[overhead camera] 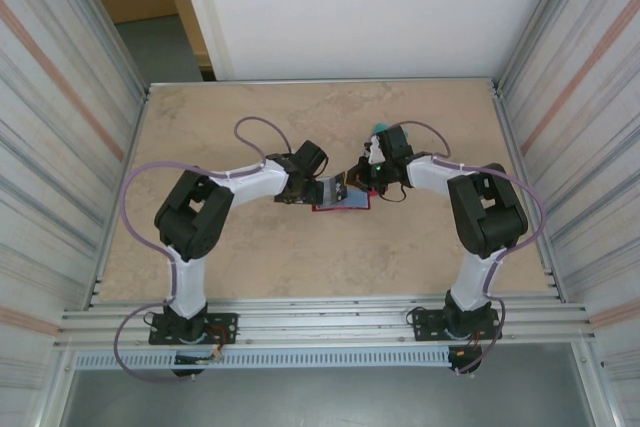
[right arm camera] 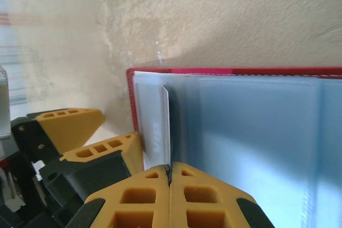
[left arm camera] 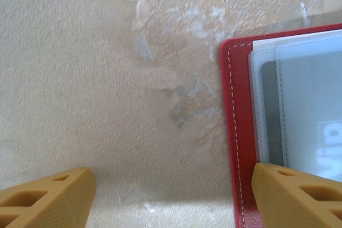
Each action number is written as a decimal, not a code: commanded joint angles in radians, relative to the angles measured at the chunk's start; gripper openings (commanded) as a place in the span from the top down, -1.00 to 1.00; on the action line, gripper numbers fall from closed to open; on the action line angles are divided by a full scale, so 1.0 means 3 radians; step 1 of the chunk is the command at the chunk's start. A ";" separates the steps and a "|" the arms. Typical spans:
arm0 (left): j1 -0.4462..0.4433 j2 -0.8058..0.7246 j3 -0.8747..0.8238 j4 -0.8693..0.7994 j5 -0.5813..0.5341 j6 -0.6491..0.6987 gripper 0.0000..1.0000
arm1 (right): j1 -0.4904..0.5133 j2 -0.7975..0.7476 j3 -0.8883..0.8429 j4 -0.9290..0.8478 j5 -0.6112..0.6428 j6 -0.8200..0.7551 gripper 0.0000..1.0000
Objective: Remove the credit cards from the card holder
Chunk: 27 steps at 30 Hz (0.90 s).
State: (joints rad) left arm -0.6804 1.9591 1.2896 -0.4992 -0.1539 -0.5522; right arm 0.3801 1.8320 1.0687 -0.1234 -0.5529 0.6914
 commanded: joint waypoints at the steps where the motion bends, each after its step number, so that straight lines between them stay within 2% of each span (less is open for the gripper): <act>1: -0.0018 -0.0050 -0.0003 -0.0489 0.0118 -0.0058 -0.61 | 0.0033 -0.0031 0.0106 -0.0475 0.0197 -0.0229 1.00; 10: -0.0028 0.0005 0.0240 -0.0418 0.0359 0.0002 -0.73 | 0.0082 0.0023 0.0179 -0.0466 0.0186 -0.0175 1.00; 17: -0.0044 0.0175 0.0349 -0.0403 0.0400 -0.0003 -0.77 | 0.0125 0.0032 0.0190 -0.0399 0.0118 -0.0167 0.74; 20: -0.0044 0.0240 0.0370 -0.0407 0.0406 0.0002 -0.78 | 0.0157 0.0082 0.0227 -0.0396 0.0115 -0.0163 0.71; 27: -0.0043 0.0334 0.0388 -0.0421 0.0448 -0.0010 -0.78 | 0.0253 0.0207 0.0371 -0.0464 0.0190 -0.0177 0.74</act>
State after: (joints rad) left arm -0.6876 2.0117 1.4010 -0.6189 -0.0467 -0.5537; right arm 0.4435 1.8721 1.1450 -0.2356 -0.5148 0.6495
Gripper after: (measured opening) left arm 0.888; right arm 0.136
